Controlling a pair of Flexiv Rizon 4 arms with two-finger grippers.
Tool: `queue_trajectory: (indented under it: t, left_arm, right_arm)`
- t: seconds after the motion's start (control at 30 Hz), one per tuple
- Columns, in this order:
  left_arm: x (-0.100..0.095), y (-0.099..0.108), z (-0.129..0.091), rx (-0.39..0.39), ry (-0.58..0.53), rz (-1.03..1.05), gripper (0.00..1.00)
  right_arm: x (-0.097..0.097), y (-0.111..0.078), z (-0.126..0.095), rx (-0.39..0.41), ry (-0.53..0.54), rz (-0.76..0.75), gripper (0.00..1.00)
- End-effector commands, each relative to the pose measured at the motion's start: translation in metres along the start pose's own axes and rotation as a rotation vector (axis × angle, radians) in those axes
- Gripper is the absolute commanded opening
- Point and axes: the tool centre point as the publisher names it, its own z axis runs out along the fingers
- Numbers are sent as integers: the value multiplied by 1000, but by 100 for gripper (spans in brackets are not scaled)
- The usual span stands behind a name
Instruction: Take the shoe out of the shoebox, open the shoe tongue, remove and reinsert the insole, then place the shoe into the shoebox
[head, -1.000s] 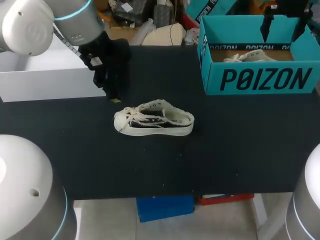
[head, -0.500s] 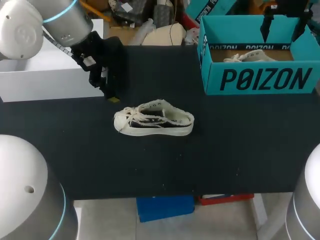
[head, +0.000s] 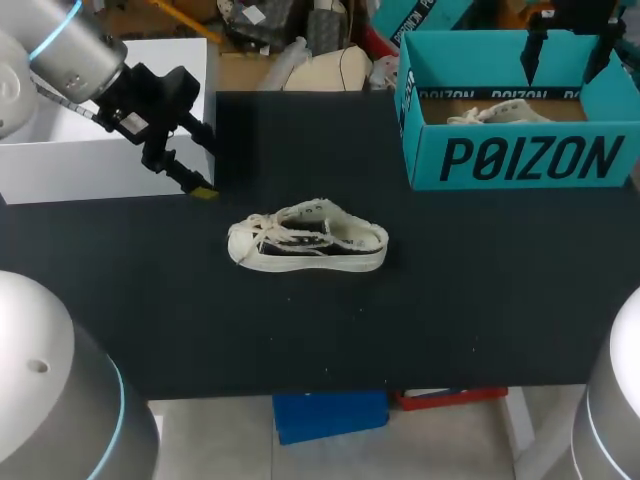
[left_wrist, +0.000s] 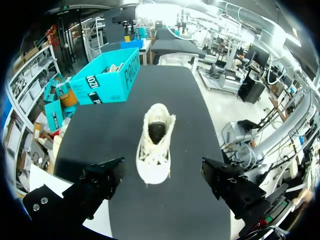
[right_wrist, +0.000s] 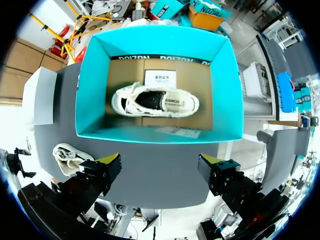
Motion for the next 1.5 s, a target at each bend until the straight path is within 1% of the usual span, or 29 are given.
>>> queue_trajectory:
  t: [0.03, 0.07, 0.1, 0.13, 0.2, 0.23, 0.73, 0.77, 0.8, 0.83, 0.87, 0.9, 1.5]
  left_arm:
    - [1, 0, 1, -2, -3, 1, 100]
    - [1, 0, 1, -2, -3, 1, 100]
    - [1, 0, 1, -2, -3, 1, 100]
    - [1, 0, 1, -2, -3, 1, 100]
    - [1, 0, 1, -2, -3, 1, 100]
    - [1, 0, 1, -2, -3, 1, 100]
    - [1, 0, 1, -2, -3, 1, 100]
    - [1, 0, 1, -2, -3, 1, 100]
    - [1, 0, 1, -2, -3, 1, 100]
    - [1, 0, 1, -2, -3, 1, 100]
    - [1, 0, 1, -2, -3, 1, 100]
    - [1, 0, 1, -2, -3, 1, 100]
    - [1, 0, 1, -2, -3, 1, 100]
  right_arm:
    - [96, -16, -10, -10, -85, -433, 100]
    - [116, -24, -11, -18, -100, -528, 100]
    - [144, -43, -10, -32, -107, -694, 100]
    - [168, -62, -7, -35, -117, -779, 100]
    - [202, -97, -1, -72, -66, -934, 100]
    - [216, -118, 6, -86, -74, -1061, 100]
    - [216, -118, 6, -86, -74, -1061, 100]
    - [230, -118, 5, -70, -87, -1168, 100]
    - [241, -118, 5, -99, -84, -1246, 100]
    - [258, -122, 6, -139, -18, -1377, 100]
    - [271, -126, 7, -188, -6, -1516, 100]
    - [279, -133, 7, -261, 43, -1653, 100]
    - [279, -133, 7, -261, 43, -1653, 100]
